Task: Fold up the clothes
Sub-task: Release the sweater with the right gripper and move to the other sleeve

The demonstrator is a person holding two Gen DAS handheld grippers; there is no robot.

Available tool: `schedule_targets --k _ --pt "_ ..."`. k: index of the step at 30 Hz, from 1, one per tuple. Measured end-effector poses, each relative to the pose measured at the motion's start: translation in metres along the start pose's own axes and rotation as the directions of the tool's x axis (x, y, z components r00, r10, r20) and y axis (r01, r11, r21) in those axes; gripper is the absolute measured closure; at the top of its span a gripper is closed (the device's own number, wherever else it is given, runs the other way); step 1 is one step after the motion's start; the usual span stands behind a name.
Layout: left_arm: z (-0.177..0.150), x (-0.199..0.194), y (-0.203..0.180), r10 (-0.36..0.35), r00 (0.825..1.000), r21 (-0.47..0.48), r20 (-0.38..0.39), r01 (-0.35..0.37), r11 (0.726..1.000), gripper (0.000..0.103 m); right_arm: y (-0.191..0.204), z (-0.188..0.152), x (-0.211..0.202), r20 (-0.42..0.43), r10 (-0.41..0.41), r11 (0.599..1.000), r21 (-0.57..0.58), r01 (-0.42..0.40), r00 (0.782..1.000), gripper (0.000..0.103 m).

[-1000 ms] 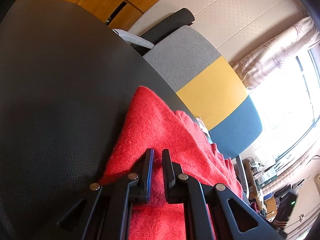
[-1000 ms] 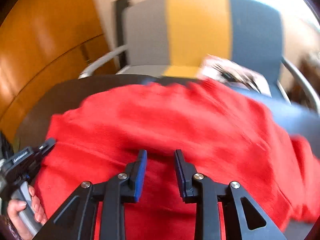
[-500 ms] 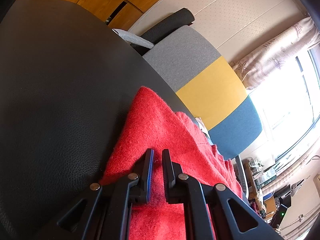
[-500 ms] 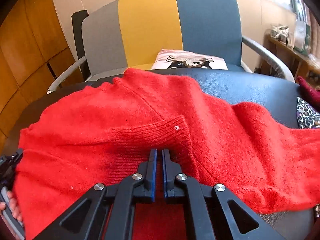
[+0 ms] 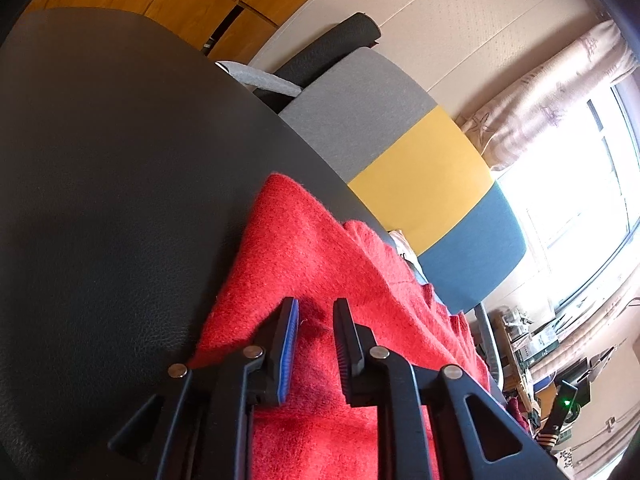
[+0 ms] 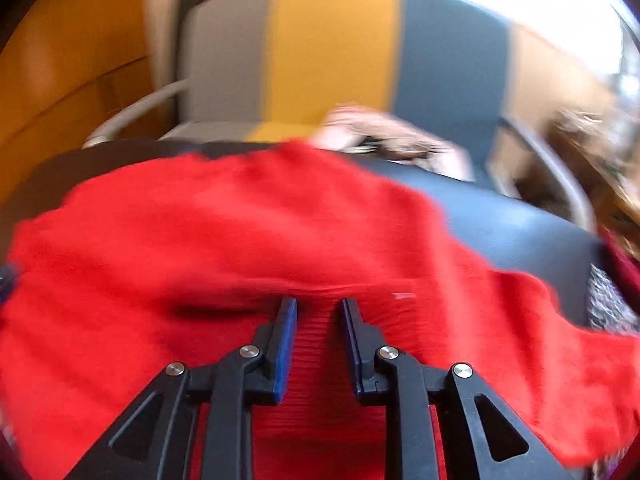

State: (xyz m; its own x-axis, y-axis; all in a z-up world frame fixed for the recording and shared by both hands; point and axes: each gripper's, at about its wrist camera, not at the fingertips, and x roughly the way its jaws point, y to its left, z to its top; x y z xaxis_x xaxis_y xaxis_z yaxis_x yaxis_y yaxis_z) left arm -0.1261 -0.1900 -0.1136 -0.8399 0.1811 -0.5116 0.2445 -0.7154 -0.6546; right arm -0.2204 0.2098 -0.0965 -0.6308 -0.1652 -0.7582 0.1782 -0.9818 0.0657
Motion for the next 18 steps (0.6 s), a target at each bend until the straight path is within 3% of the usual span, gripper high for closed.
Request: schedule_targets --k 4,10,12,18 --pt "0.001 0.000 0.001 -0.008 1.000 -0.006 -0.001 0.008 1.000 0.086 -0.014 -0.006 -0.011 0.023 0.029 0.997 0.072 -0.031 0.999 0.080" --pt "0.001 0.000 -0.001 -0.001 1.000 -0.002 -0.001 0.001 1.000 0.086 -0.035 -0.015 -0.028 0.062 0.070 0.981 0.178 -0.080 0.996 0.065" --pt "0.002 0.000 -0.002 0.002 1.000 0.001 -0.002 -0.002 1.000 0.085 -0.061 -0.031 -0.055 0.107 0.046 0.967 0.245 -0.071 0.993 0.038" --pt "0.004 0.004 -0.012 0.034 0.999 0.061 -0.025 -0.033 0.998 0.081 -0.152 -0.079 -0.139 0.210 -0.066 0.888 0.458 -0.039 0.976 0.034"
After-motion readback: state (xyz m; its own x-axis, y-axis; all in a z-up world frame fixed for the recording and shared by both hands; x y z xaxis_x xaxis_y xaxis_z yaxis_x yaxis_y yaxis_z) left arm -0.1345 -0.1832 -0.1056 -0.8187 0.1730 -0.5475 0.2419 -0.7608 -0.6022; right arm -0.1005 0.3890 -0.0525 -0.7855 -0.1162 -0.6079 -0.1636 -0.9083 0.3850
